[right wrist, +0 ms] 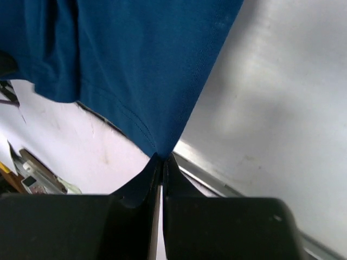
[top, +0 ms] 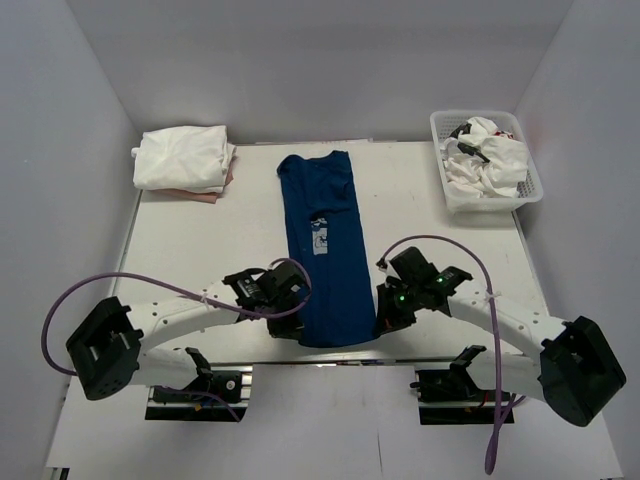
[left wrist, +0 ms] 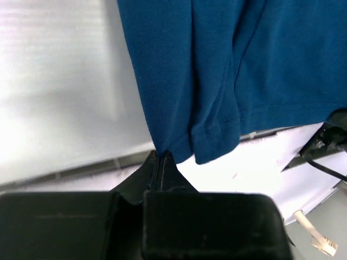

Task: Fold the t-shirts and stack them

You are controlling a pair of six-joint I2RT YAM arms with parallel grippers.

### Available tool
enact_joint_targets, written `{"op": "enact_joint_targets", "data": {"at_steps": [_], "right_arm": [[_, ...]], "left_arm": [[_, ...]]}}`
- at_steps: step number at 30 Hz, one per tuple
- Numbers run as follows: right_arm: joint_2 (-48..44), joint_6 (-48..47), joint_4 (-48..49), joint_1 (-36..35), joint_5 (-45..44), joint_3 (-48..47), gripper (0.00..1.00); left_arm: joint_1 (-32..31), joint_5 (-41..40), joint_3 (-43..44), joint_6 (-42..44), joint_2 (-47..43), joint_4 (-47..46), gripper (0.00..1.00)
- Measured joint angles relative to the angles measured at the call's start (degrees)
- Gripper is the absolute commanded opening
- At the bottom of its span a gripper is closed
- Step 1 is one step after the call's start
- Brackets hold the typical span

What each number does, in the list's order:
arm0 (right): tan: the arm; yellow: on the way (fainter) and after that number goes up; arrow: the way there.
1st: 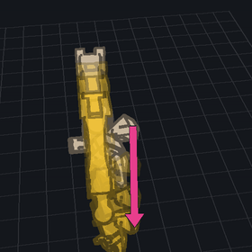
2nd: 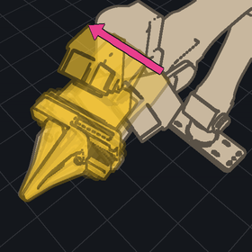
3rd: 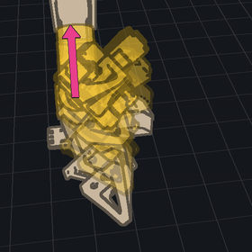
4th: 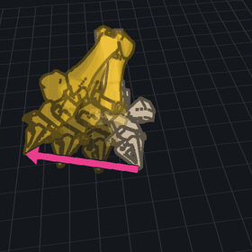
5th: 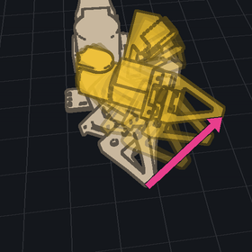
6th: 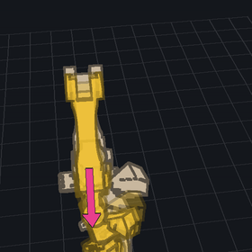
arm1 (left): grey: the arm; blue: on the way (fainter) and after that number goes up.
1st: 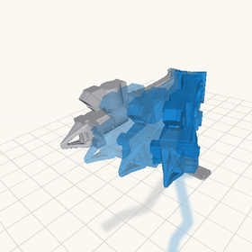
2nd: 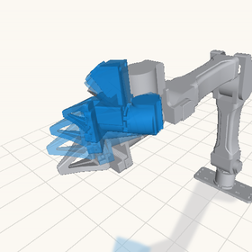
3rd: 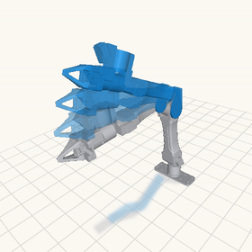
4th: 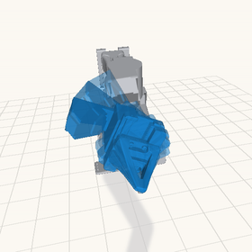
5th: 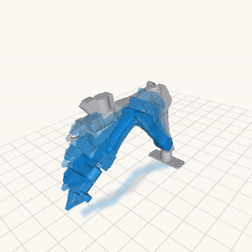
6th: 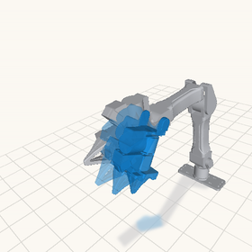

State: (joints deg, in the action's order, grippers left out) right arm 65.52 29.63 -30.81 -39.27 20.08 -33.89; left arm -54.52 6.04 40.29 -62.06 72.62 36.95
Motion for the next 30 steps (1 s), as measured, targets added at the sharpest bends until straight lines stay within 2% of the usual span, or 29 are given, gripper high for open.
{"op": "enact_joint_targets", "data": {"at_steps": [6,11,21,30], "right_arm": [[0.09,0.31,-3.96,-0.33,-0.39,-5.35,0.0],[4.9,0.17,-4.9,-0.09,-4.5,-16.87,0.0],[18.97,-1.55,-4.26,3.08,-17.35,-37.29,0.0],[33.33,-4.81,-4.2,7.41,-19.96,-52.28,0.0]], "left_arm": [[0.26,-2.27,8.26,-0.15,-0.26,6.1,0.0],[1.51,-8.76,16.15,-0.98,1.33,10.01,0.0],[11.58,-19.1,30.47,-0.96,13.33,14.32,0.0],[18.58,-20.63,46.62,7.3,26.51,13.29,0.0]]}}
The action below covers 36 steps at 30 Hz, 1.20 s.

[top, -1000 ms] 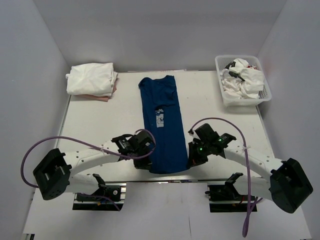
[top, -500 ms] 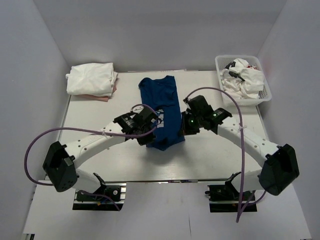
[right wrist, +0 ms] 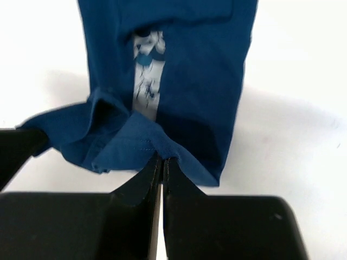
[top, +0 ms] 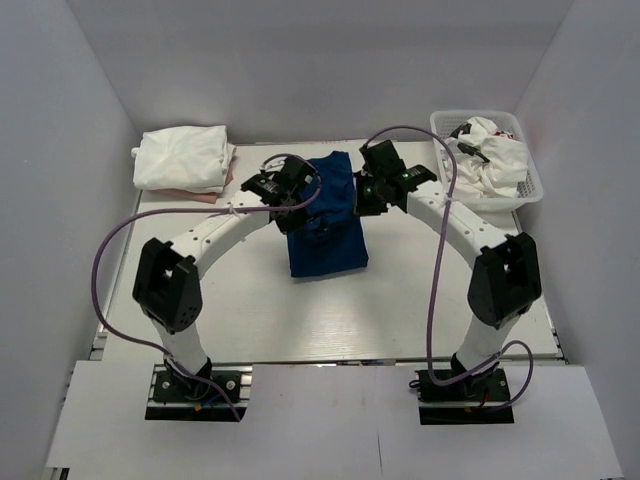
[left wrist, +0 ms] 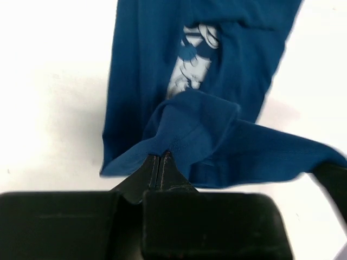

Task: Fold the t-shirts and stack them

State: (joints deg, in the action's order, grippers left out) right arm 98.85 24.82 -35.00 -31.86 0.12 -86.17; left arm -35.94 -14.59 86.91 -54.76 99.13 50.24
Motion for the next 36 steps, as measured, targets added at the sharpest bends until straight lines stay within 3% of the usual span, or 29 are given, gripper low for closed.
{"op": "enact_joint_targets", "data": {"at_steps": [8,26,27,28,29,30,31,32,33,36], "right_arm": [[10.69,-1.68,-0.81,3.58,1.81,-10.19,0.0],[23.74,-2.84,-0.87,7.8,5.73,-17.16,0.0],[23.93,-2.78,-0.79,7.91,5.9,-17.33,0.05],[24.13,-2.75,-0.66,8.09,6.12,-17.46,0.2],[24.39,-2.69,-0.66,8.22,6.62,-17.77,0.4],[24.87,-2.82,-0.92,8.39,7.19,-18.45,0.9],[25.51,-3.1,-1.16,8.57,7.87,-19.56,0.9],[26.23,-3.98,-1.16,8.76,8.44,-20.74,0.9],[26.84,-4.57,-1.2,8.96,9.18,-21.99,0.9],[26.99,-6.19,-1.05,9.31,10.97,-23.76,0.9]], "left_arm": [[4.94,0.55,2.25,3.21,6.47,0.22,0.0],[9.44,4.79,9.38,9.99,19.17,-5.29,0.0],[9.51,4.87,9.38,10.23,19.17,-5.68,0.0],[9.6,5.01,9.38,10.4,19.17,-5.99,0.0],[9.68,5.11,9.51,10.64,19.17,-6.21,0.04],[9.77,5.27,9.75,10.91,19.28,-6.29,0.16],[9.97,5.55,10.32,11.37,19.43,-6.16,0.31],[10.08,5.64,11.08,11.74,19.61,-5.99,0.69],[10.23,5.66,12.17,12.13,19.74,-5.79,0.96],[10.73,5.55,15.37,13.53,19.78,-5.79,1.0]]}}
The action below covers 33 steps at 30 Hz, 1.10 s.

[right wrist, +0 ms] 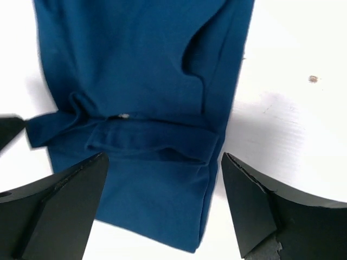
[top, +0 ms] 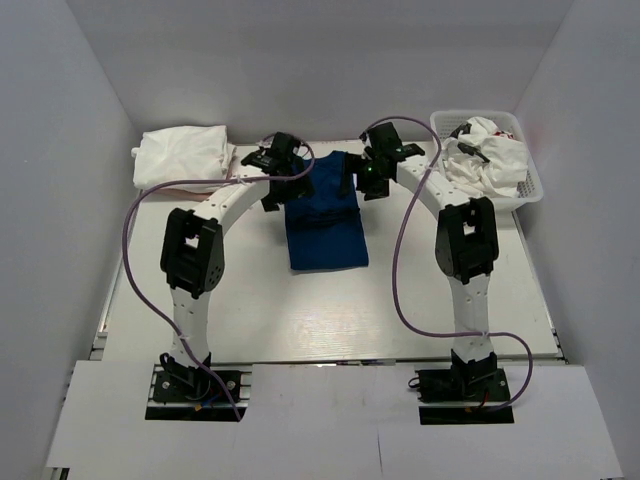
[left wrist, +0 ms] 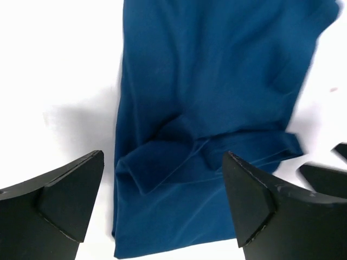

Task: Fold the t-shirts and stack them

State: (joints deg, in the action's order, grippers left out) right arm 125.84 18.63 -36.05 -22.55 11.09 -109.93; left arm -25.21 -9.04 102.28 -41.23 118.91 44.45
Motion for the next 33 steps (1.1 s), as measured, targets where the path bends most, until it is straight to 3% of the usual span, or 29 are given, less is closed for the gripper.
{"op": "enact_joint_targets", "data": {"at_steps": [4,8,12,16,21,25,33], "right_arm": [[-2.91,-1.44,1.36,0.09,3.21,2.27,0.9],[-10.88,-2.45,3.85,-0.24,8.26,12.44,0.9],[-17.57,-2.84,8.24,-1.73,12.76,23.74,0.9],[-17.68,-2.82,11.58,-5.18,15.04,29.22,0.9],[-11.39,-2.54,15.89,-8.66,15.52,25.99,0.9],[-3.58,-1.97,18.12,-9.46,13.94,18.32,0.9],[4.26,1.33,23.67,-9.46,5.77,8.02,0.9]], "left_arm": [[0.7,-0.5,2.51,1.77,-0.61,-1.07,1.0],[1.25,-0.63,0.7,2.47,-2.6,-1.01,1.0],[1.49,-1.53,-11.65,2.01,-10.86,-0.7,1.0],[1.49,-2.71,-27.28,0.22,-23.21,1.51,1.0],[1.49,-1.88,-41.88,-1.66,-40.35,1.73,1.0],[1.49,-0.63,-48.61,-3.1,-50.6,2.19,1.0],[1.49,-0.52,-49.83,-4.79,-54.01,3.69,1.0]]}}
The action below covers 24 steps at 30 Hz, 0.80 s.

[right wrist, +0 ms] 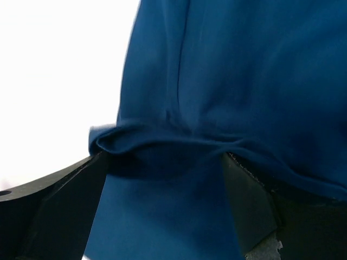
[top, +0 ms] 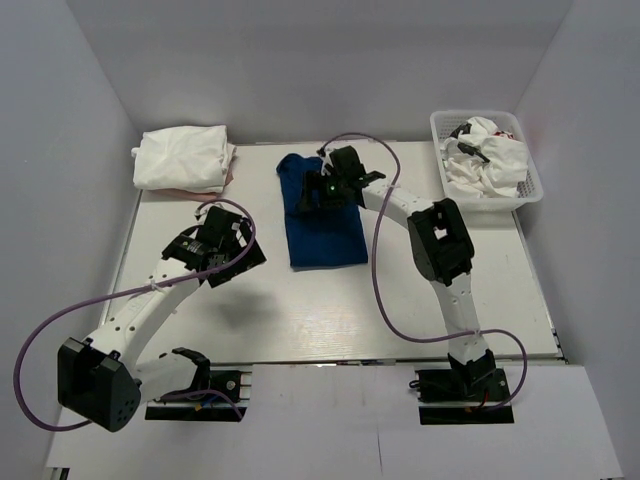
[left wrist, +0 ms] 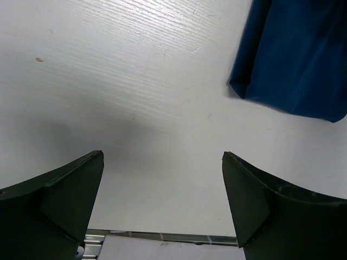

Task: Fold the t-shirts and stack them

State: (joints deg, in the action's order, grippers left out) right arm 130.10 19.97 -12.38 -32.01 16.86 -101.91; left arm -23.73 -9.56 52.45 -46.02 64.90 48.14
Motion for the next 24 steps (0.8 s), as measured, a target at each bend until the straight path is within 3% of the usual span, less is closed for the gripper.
{"op": "enact_joint_targets", "data": {"at_steps": [6,9,19,24], "right_arm": [[0.74,0.48,6.38,0.28,-6.88,-5.6,0.9],[-1.84,0.35,8.2,0.44,-9.44,-3.04,0.9],[-30.73,4.22,7.93,4.39,-9.27,30.14,0.9],[-35.91,6.01,6.86,7.54,-5.64,43.71,0.9]], "left_arm": [[-0.02,0.72,0.0,0.13,0.11,-0.33,1.0],[-0.33,2.1,-0.02,0.87,0.72,-1.77,1.0],[-1.09,12.41,-0.55,5.35,13.42,-14.23,0.97],[-1.16,16.26,-1.31,6.49,19.56,-21.18,0.88]]}}
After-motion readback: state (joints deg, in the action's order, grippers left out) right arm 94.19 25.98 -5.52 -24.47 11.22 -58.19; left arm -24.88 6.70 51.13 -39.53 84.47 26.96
